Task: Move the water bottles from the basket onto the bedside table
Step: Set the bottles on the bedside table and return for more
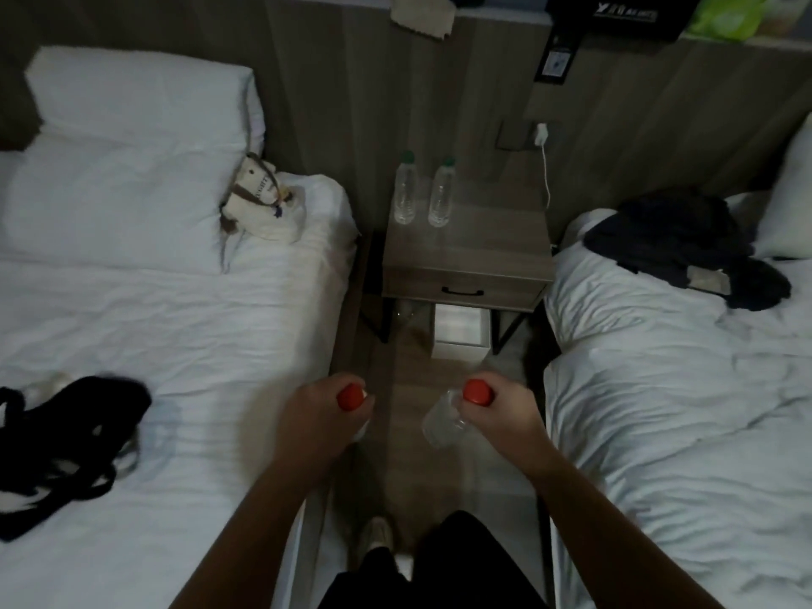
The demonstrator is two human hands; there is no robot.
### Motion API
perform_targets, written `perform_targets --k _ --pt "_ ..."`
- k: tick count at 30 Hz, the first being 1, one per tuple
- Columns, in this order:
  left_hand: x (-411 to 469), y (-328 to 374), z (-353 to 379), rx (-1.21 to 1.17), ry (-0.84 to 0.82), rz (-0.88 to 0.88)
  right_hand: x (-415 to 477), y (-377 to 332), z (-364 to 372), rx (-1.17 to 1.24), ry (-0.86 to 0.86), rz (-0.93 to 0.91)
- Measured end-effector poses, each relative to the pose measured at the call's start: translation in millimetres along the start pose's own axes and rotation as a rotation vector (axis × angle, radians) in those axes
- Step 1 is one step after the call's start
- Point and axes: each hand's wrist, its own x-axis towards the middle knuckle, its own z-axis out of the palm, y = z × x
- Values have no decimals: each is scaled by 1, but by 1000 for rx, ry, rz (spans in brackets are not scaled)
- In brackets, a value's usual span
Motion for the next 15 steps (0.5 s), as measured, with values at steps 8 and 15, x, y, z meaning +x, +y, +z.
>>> perform_targets --k 8,15 --pt "101 20 29 -69 -50 -88 98 10 -11 67 -115 86" --pt "189 69 57 -96 6 -159 216 8 -57 64 -197 12"
